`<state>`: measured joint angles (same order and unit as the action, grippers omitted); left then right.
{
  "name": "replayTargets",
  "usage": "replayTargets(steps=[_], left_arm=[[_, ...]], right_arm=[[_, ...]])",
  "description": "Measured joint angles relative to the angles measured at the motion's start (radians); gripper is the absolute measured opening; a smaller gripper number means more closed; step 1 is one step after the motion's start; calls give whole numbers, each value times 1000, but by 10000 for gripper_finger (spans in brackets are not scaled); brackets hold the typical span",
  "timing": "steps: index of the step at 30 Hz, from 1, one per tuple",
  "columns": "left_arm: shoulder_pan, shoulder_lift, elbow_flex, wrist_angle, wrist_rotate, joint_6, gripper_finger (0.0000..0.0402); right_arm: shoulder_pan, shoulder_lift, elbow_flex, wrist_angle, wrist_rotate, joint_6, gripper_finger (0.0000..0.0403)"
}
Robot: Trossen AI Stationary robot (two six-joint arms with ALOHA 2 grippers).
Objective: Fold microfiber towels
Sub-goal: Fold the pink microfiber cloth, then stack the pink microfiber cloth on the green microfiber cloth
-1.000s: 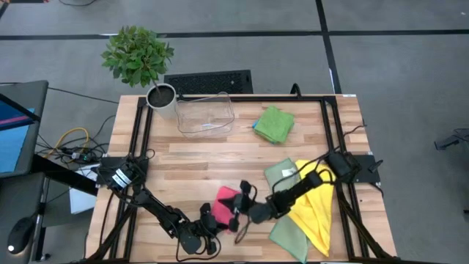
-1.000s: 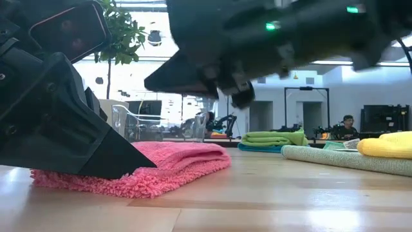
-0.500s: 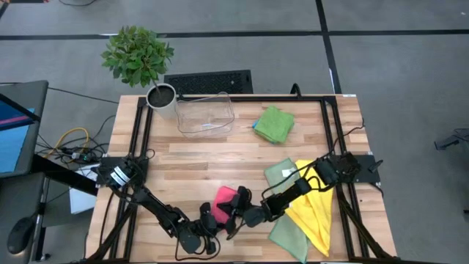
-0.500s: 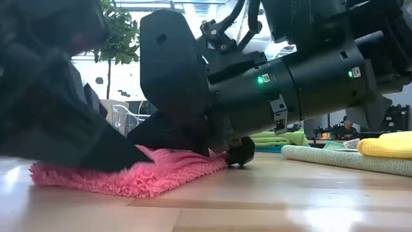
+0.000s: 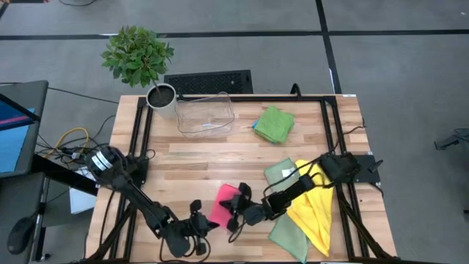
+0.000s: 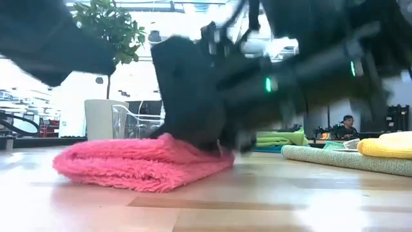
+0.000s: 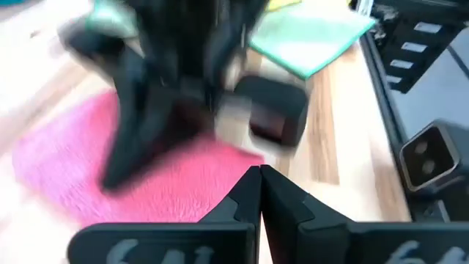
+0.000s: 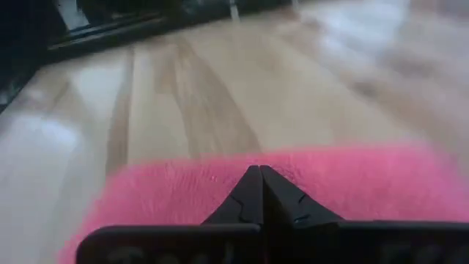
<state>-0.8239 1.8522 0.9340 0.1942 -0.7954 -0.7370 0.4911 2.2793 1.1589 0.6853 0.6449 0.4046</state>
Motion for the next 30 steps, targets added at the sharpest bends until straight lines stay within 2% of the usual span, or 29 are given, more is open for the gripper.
replayTargets(steps=[3,6,12,15,19,23,28,30], left_arm=[[-10,41,0,4,-21,-43,0],[-3,65,0,7,-20,-61,0],[18,66,1,2,1,-28,0],[17,66,-2,-1,14,-30,0],[16,66,-12,-2,14,-34,0],[17,66,-28,-3,24,-55,0],[17,66,-30,-17,25,-62,0],[17,66,-30,-23,25,-62,0]], right_arm=[[-7,-162,2,-145,-9,-42,31],[-41,-307,2,-398,-94,-21,61],[-153,-470,5,-753,-246,65,162],[-212,-435,1,-824,-361,123,220],[-253,-341,10,-773,-486,151,270],[-262,-249,46,-806,-534,148,281],[-278,-211,84,-825,-536,111,281],[-285,-203,90,-824,-567,112,281]])
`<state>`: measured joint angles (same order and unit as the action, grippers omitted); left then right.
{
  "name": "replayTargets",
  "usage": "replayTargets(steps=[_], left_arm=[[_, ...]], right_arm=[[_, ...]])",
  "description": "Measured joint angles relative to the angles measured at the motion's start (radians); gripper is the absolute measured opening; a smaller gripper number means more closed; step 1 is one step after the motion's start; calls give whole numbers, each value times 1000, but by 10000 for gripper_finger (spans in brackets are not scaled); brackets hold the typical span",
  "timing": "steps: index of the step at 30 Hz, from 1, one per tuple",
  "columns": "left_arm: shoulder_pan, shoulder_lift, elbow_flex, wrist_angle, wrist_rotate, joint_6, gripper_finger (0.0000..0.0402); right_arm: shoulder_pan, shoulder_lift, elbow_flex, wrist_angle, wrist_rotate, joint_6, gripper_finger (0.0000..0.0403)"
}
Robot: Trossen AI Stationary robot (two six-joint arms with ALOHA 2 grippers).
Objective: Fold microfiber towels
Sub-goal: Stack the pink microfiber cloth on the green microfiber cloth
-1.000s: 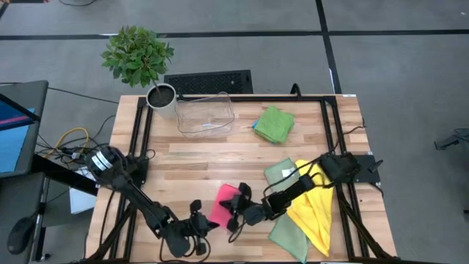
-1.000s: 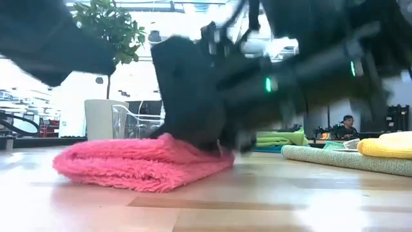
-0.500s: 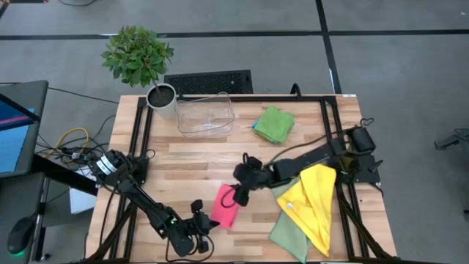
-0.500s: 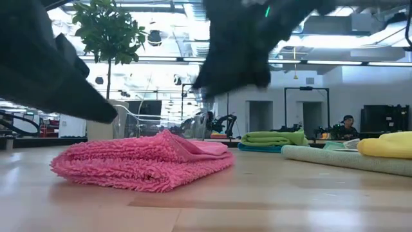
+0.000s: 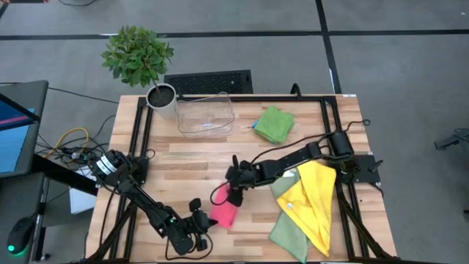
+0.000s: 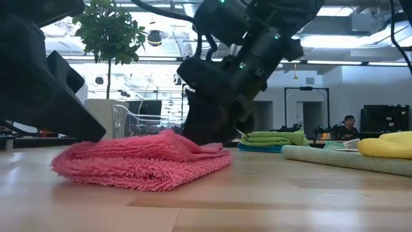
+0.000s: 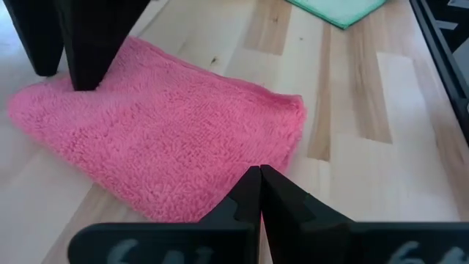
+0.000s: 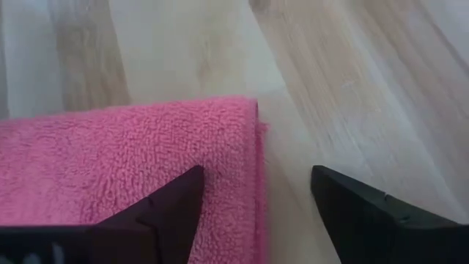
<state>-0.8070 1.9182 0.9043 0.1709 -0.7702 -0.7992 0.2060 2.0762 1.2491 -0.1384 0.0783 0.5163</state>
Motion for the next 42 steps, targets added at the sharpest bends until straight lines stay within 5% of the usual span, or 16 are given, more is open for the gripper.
replayTargets(steps=[7,22,28,42], left_arm=[[0,0,0,-5,2,4,0],[0,0,0,-25,2,1,0],[-1,0,0,-31,3,11,0],[-1,-1,0,-54,-11,26,0]], right_arm=[[13,26,0,-28,-20,3,243],[41,23,14,-48,-63,36,17],[13,-71,7,-177,-63,37,17],[-146,-376,13,-526,249,-115,16]])
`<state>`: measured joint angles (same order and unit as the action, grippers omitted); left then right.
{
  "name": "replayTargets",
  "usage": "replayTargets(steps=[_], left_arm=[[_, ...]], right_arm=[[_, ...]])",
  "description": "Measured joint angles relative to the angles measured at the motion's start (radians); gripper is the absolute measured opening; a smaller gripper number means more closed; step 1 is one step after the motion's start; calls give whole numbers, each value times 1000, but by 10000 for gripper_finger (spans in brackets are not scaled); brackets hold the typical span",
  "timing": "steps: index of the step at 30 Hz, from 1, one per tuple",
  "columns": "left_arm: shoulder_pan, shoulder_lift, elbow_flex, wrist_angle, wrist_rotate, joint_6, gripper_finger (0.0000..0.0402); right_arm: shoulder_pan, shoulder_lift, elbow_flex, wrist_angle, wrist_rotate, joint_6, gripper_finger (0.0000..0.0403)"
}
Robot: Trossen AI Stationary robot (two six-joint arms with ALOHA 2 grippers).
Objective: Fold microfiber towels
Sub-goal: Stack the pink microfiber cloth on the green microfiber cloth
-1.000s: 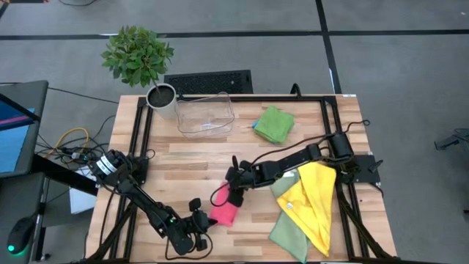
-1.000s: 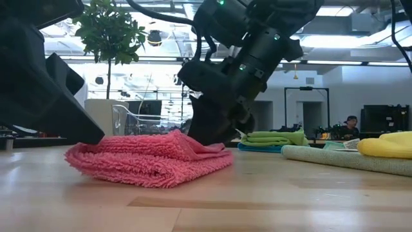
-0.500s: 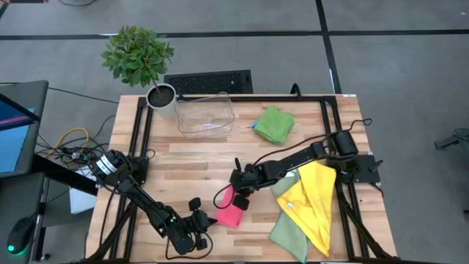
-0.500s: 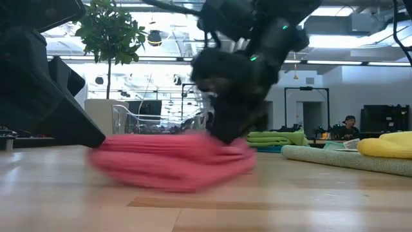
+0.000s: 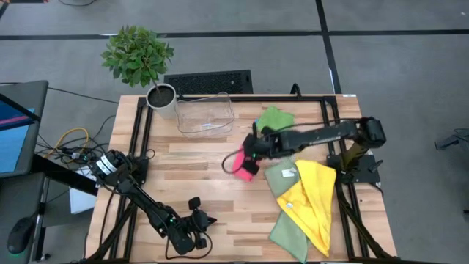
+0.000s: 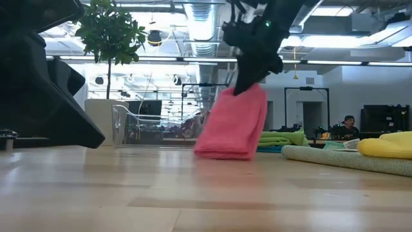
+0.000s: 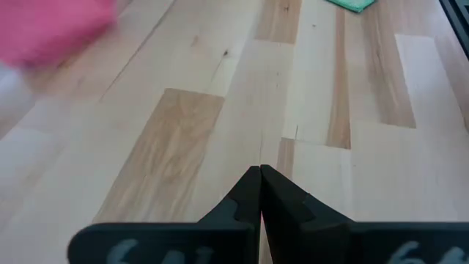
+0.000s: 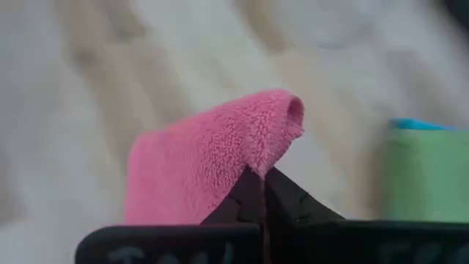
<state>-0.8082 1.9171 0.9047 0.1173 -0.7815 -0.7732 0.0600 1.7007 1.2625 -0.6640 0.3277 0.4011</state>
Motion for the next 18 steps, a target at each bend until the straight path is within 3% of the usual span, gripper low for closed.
replayTargets(steps=[7,18], left_arm=[[0,0,0,-12,1,-18,0],[0,-1,0,-122,-9,-80,0]], right_arm=[[-132,-58,1,-94,32,-108,16],[-332,-114,3,-87,28,-299,16]])
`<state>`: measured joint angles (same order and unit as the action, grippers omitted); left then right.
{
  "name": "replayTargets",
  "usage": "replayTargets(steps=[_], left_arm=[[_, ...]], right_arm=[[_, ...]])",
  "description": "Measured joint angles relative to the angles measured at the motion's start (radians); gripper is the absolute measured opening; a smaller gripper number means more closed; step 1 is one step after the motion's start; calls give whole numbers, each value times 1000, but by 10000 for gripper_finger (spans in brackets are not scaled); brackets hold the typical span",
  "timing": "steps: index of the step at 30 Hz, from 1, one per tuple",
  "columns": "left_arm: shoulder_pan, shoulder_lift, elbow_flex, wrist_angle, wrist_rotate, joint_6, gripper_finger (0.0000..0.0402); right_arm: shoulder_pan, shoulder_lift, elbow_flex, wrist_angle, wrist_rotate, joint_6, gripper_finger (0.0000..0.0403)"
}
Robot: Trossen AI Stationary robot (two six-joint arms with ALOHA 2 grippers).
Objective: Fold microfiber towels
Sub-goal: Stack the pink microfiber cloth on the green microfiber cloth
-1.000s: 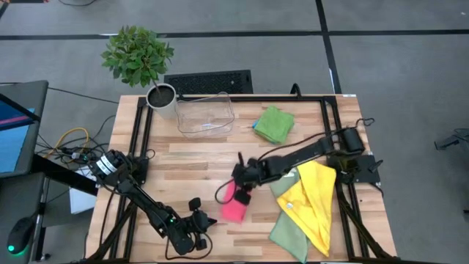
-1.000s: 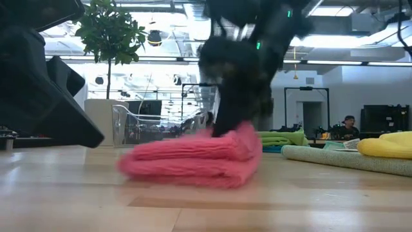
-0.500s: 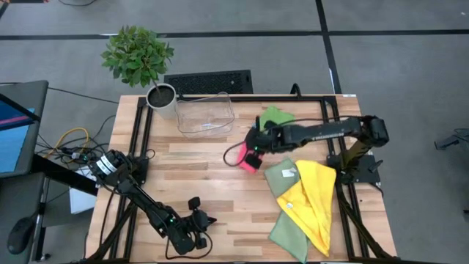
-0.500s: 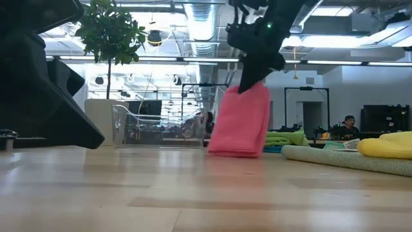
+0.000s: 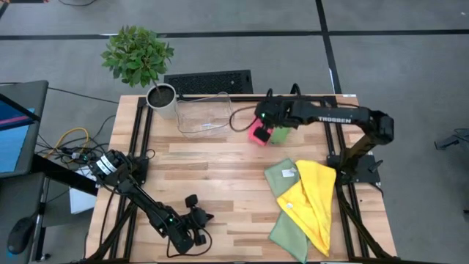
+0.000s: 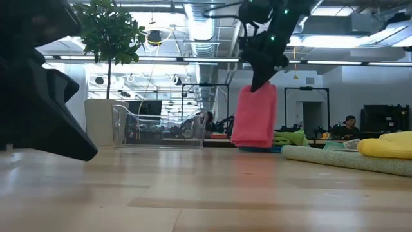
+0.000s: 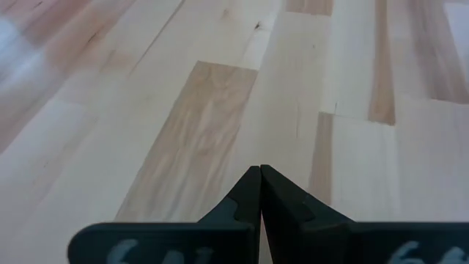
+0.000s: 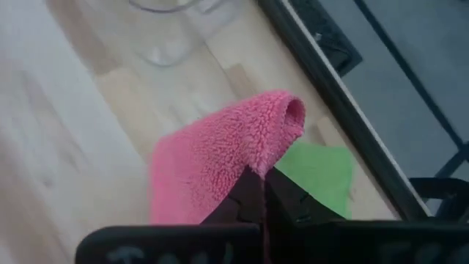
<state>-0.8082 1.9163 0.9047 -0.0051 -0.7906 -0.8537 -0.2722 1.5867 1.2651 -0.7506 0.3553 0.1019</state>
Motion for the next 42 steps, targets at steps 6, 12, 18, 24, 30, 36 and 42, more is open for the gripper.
replayTargets(steps=[6,12,18,24,30,36,42], left_arm=[[0,0,0,-14,0,-24,0],[0,0,0,-24,0,-25,0],[16,0,0,-31,0,-25,0],[32,0,0,-31,1,-24,0],[47,0,0,-32,1,-20,0],[60,0,0,-32,14,-21,0],[64,0,0,-31,24,-21,0]], right_arm=[[-128,4,0,-2,-95,-76,16],[-253,4,0,-5,-126,-157,16],[-372,4,-25,31,-228,-216,16],[-461,5,-101,45,-279,-248,16],[-495,5,-177,146,-298,-269,30],[-495,5,-209,224,-307,-284,32],[-494,5,-209,238,-297,-287,81]])
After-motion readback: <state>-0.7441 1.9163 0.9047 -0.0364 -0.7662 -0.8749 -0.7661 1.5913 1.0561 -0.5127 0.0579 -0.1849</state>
